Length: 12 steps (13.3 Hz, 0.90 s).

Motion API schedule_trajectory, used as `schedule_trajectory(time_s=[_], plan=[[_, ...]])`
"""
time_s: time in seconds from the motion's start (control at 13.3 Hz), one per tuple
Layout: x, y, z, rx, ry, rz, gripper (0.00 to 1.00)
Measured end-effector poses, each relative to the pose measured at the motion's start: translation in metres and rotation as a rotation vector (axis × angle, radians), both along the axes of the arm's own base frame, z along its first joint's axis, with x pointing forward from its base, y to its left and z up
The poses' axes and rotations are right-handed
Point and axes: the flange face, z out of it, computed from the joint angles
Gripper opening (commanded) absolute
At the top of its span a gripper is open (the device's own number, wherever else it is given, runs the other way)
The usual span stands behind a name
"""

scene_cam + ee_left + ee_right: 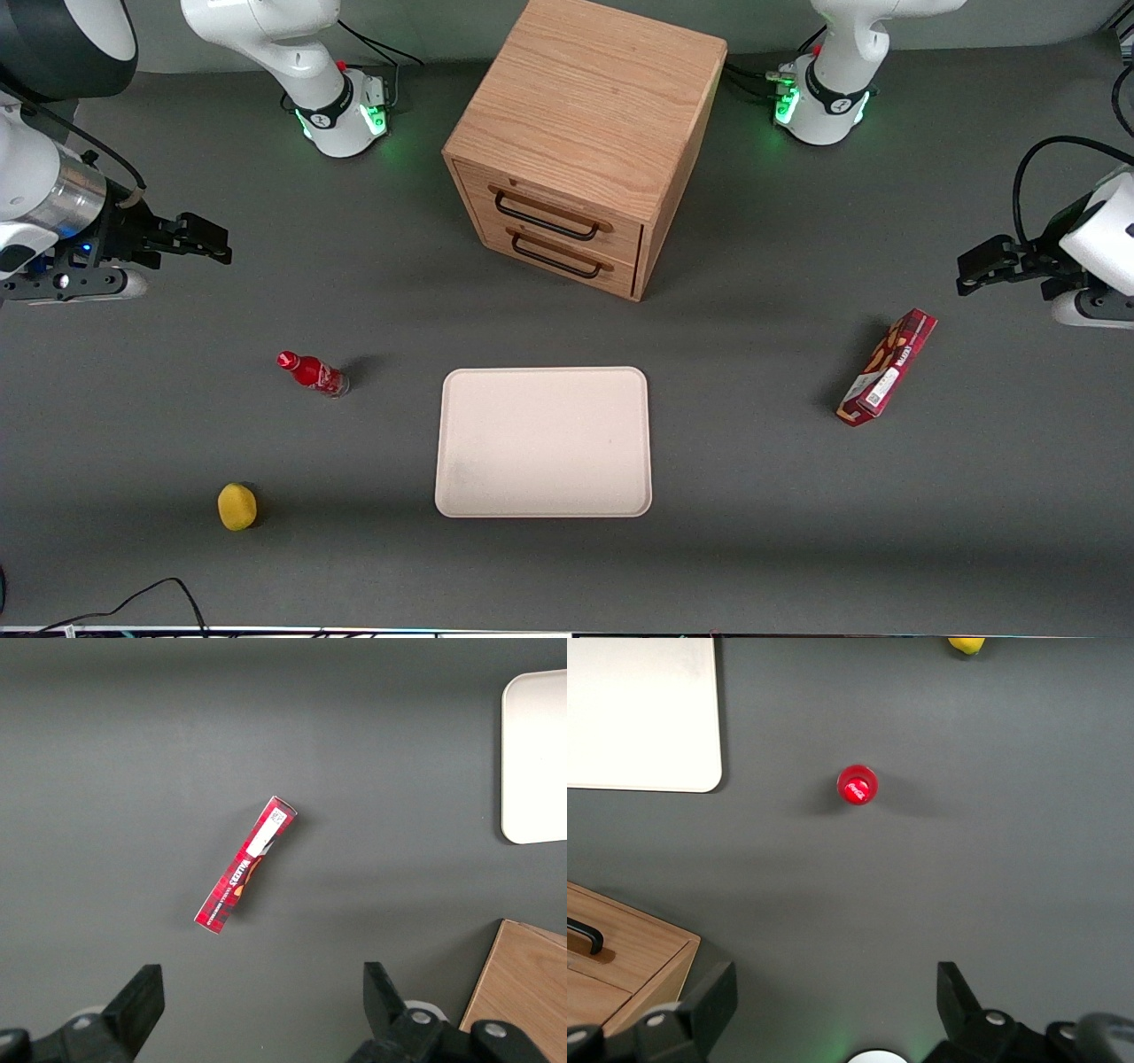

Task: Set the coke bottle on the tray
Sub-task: 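Move the open right gripper down toward the red Coca-Cola bottle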

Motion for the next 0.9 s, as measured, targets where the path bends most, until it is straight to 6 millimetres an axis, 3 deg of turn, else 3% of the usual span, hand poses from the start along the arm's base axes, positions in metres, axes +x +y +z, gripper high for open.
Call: schedule_trajectory(time_s=[0.45,0.6,0.75,0.9], plan=[[0.001,-0.003,0.012,0.017,-0.025,-0.01,1.0],[0.004,-0.005,0.008,0.018,-0.024,-0.014,1.0],[0.018,-0.007,-0.01,0.033,-0.032,-0.023,1.0],[0.035,-0.011,-0.051,0.043,-0.02,0.013,1.0]])
